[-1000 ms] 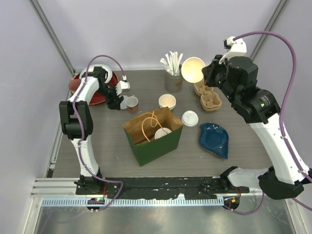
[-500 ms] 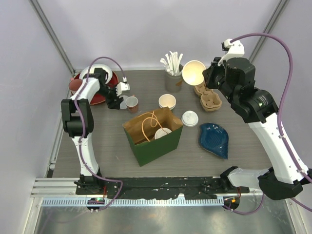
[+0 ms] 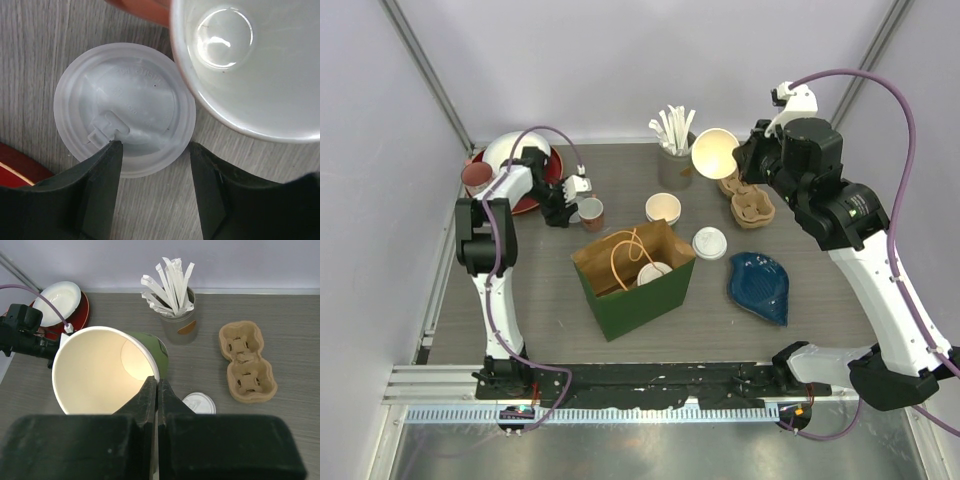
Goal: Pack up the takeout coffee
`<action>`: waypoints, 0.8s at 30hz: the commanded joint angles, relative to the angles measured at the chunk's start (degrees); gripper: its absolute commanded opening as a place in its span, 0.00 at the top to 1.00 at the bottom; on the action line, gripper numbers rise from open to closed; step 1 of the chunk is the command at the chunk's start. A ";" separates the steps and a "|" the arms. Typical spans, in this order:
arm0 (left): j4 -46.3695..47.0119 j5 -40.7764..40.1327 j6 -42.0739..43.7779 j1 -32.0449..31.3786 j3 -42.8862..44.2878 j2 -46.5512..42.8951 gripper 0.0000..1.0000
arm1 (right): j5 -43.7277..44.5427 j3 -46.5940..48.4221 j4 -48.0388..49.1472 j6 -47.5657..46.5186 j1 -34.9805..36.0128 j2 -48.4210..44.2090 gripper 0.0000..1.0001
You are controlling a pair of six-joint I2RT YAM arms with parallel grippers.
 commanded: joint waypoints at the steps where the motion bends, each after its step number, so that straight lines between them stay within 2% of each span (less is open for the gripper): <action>1: 5.65 -1.98 -1.12 -0.83 -2.43 -0.92 0.44 | -2.78 -0.11 1.58 -0.44 -0.38 -1.24 0.99; 4: 7.23 -3.12 -1.12 -0.83 -4.45 -1.80 0.61 | -4.71 -0.02 1.67 -0.44 -0.65 -1.15 0.99; 5: 7.50 -3.30 -1.21 -0.83 -5.06 -1.89 0.72 | -5.07 -0.11 1.84 -0.26 -0.73 -1.07 0.99; 7: 7.41 -3.82 -1.29 -0.83 -5.51 -1.81 0.83 | -5.94 -0.02 1.85 -0.09 -0.82 -0.98 0.99; 8: 7.15 -4.09 -1.12 -0.83 -5.68 -1.81 0.92 | -6.12 -0.02 1.85 0.09 -0.91 -0.98 0.99; 10: 6.45 -4.79 -0.86 -0.83 -5.86 -1.98 1.00 | -6.30 -0.11 1.85 0.18 -0.82 -1.15 0.99; 16: 6.09 -5.41 -4.10 -0.57 -6.21 -5.05 1.00 | -4.81 -0.46 0.89 1.06 -1.09 -1.95 0.99; 24: 9.87 -5.05 -22.19 1.36 -7.88 -14.80 1.00 | 3.97 1.12 -10.27 5.45 -1.26 -3.79 0.99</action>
